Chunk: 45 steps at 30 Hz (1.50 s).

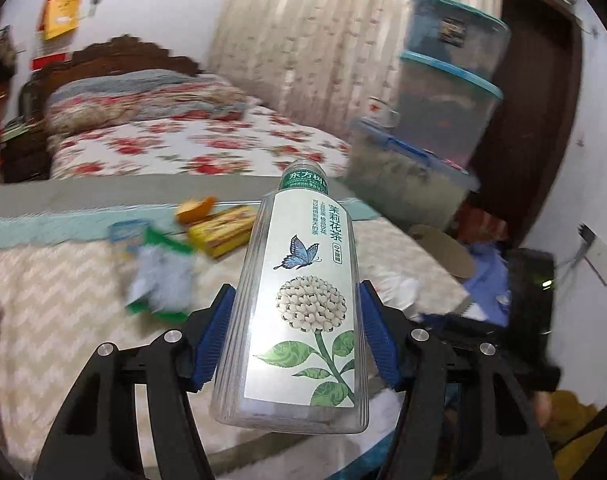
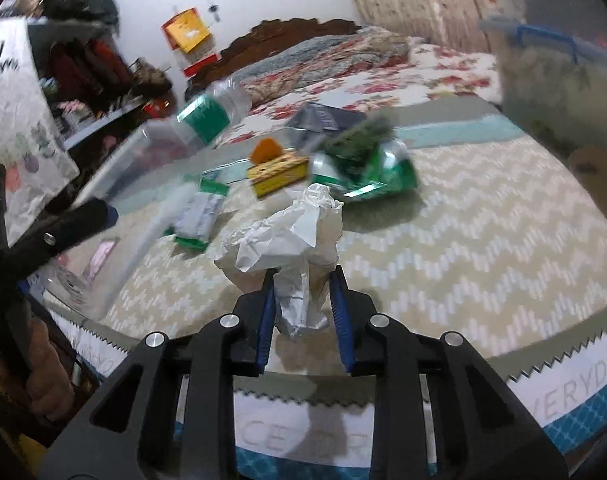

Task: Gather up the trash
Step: 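Carry tissue and bottle to the beige bin and open both grippers, then grasp another tissue with the right gripper while the left grasps the white-green packet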

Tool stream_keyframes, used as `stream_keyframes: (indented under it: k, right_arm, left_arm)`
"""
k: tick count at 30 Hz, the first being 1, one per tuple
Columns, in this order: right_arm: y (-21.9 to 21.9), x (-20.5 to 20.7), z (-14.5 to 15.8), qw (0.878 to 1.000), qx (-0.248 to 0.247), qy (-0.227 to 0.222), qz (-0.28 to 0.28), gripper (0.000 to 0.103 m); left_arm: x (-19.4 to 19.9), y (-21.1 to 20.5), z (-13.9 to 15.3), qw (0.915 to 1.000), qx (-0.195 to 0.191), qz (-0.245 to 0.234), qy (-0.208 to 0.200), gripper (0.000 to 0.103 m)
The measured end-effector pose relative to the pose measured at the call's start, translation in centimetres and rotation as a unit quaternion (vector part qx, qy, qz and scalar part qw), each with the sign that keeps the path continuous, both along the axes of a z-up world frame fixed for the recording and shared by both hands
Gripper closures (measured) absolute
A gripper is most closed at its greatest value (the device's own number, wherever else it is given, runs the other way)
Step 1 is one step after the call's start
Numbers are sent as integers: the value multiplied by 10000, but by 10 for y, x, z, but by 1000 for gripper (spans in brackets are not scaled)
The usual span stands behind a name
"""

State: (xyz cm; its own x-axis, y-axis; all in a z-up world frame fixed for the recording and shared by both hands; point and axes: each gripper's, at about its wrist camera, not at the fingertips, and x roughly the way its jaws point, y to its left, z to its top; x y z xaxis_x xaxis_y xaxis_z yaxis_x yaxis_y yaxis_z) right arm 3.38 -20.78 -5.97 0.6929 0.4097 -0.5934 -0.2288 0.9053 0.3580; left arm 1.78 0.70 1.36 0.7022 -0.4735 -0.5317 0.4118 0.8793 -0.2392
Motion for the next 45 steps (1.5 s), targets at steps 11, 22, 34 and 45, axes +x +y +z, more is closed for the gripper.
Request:
stream_keyframes:
  k: [11,22,34,45]
  right_arm:
    - [-195,1,-7,9702,657,-39,-2333,74]
    - [-338,44,-42,9300,1063,632,-3462,70]
    - [-343,27,-34,9259,990,214,-3639,48]
    - [-239,32,6,9658,905,-93,-2428,63]
  left_arm:
    - [109,-187,-10,9757,181,-1872,1120,43]
    - [203,-384,-51,9376,731,-2724,2034,43]
    - [193,-367,-16,9654,381,-2236,1288,23]
    - [123,-194,51,9922,-266,-1207,175,24]
